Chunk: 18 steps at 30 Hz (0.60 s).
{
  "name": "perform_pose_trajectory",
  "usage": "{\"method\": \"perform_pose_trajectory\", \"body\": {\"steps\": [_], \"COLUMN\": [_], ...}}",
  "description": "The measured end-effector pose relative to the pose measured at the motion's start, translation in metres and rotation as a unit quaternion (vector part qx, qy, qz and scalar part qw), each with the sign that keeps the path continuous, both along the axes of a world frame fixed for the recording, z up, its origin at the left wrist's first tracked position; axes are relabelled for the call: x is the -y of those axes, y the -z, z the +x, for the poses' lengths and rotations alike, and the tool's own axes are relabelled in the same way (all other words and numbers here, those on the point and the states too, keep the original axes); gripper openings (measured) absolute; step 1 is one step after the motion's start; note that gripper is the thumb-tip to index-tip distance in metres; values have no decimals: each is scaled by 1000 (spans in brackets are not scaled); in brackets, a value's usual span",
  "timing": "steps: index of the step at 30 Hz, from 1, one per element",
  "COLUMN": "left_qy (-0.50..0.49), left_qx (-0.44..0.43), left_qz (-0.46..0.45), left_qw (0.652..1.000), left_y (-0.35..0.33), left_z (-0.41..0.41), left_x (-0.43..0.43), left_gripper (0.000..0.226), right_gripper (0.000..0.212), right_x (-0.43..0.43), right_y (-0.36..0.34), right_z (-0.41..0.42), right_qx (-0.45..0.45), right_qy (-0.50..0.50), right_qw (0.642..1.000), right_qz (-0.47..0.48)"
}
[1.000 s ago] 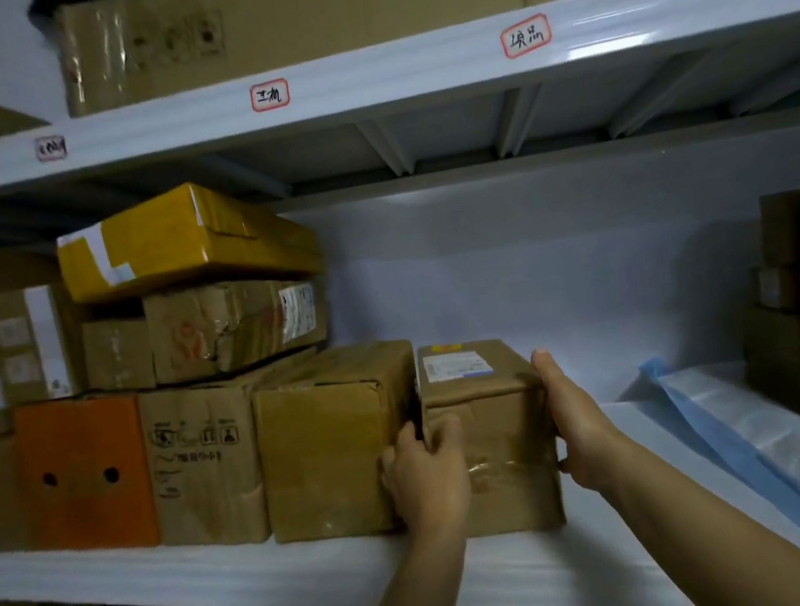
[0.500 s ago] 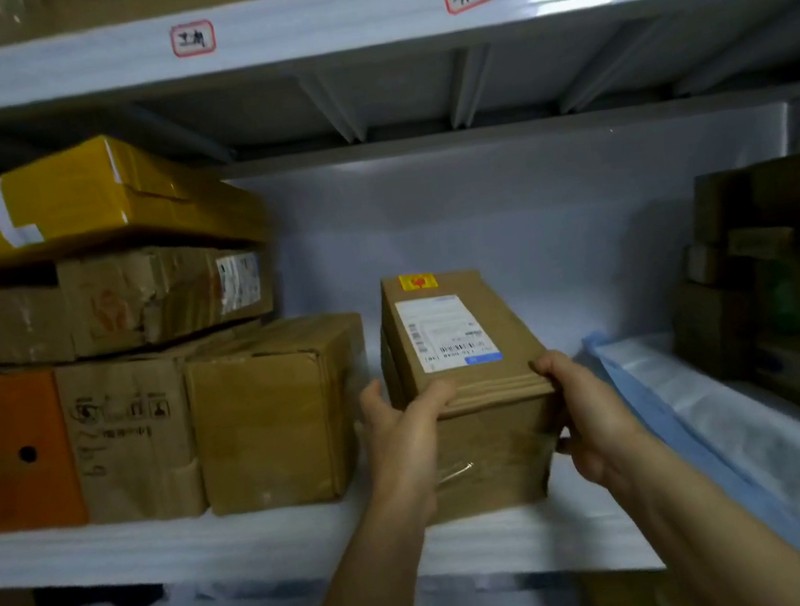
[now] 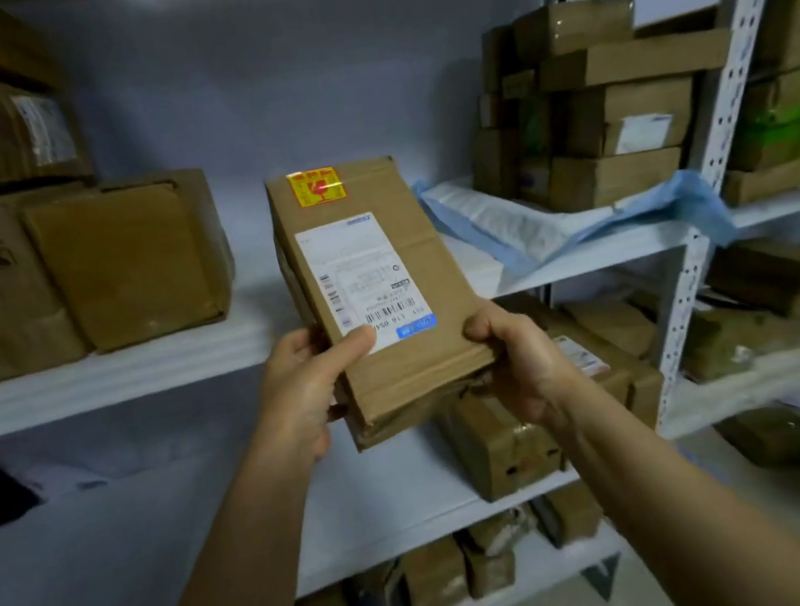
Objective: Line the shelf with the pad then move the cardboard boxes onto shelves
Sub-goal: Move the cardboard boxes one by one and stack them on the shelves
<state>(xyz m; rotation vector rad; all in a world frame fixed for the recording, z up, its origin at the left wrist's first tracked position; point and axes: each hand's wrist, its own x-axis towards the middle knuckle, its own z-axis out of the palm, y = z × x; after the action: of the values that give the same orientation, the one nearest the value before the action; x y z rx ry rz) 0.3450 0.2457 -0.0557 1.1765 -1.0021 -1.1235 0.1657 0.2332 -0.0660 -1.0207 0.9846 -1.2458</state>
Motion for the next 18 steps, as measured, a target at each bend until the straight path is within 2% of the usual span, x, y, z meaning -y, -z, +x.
{"method": "perform_pose_trajectory", "body": {"steps": [3,5,10,12,14,18], "left_qy": [44,59,95,95,92,68], "left_qx": [26,41,38,30,23,9], "left_qz": [47,96,205,229,240,230], "left_qw": [998,993,973,968,966,971], "left_y": [36,63,121,134,141,146], "left_z": [5,7,6,-1,-12,-45], "left_x": [-21,-32,-36,-32,-24,12], "left_gripper": [23,25,18,16,12,10], "right_gripper": [58,72,59,61,64,49], "right_x": [-19,-29,-44,-37,-27,7], "right_y": [42,71,121,137,146,147], "right_z": [-9,-10,-15,-19,-23,-44], "right_qx": [-82,-86,-95,-110,-138,-152], "right_qy": [-40,-56,-75,-72,-62,-9], "right_qw": [995,993,979,970,961,957], "right_qz": [29,63,165,203,230,248]}}
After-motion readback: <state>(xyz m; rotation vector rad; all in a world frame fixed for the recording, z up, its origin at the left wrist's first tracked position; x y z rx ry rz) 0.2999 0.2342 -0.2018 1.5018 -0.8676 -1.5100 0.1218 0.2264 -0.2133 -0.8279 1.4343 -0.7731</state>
